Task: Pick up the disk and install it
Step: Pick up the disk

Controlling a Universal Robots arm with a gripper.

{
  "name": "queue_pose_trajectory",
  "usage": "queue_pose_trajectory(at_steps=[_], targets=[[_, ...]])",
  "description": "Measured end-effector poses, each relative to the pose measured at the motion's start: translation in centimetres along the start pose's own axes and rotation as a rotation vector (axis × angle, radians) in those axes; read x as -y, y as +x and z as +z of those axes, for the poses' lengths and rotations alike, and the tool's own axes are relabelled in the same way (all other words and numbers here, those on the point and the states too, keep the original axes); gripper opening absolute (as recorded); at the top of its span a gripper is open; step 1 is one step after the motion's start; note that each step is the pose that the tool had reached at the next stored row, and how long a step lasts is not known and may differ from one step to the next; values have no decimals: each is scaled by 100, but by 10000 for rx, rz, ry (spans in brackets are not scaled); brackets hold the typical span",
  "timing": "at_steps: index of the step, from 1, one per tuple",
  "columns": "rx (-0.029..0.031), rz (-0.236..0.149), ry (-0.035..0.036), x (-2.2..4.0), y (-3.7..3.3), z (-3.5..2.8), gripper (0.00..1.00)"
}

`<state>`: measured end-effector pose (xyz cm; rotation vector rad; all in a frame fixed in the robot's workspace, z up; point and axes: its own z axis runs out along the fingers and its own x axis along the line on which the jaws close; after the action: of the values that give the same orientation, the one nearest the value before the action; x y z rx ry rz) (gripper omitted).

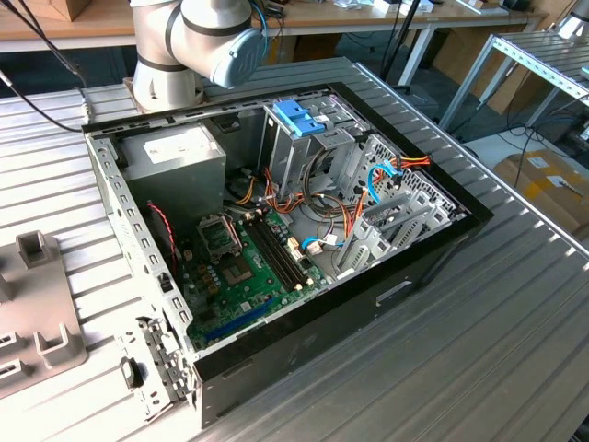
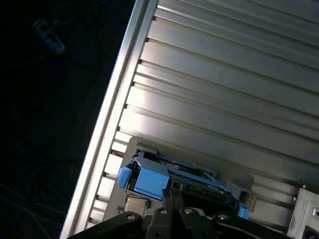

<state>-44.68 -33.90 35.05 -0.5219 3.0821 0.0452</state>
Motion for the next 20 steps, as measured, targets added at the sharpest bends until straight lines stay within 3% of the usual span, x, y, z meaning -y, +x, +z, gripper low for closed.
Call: queue_pose_trajectory(at_steps=[8,11,13,20], targets=[[-49,-1874,-37,0,0,3,11],[-73,-2789,-55,0,0,4,11],[-95,-3613,-72,0,0,5,11],[-129,-4963,-98,1,0,6,11]])
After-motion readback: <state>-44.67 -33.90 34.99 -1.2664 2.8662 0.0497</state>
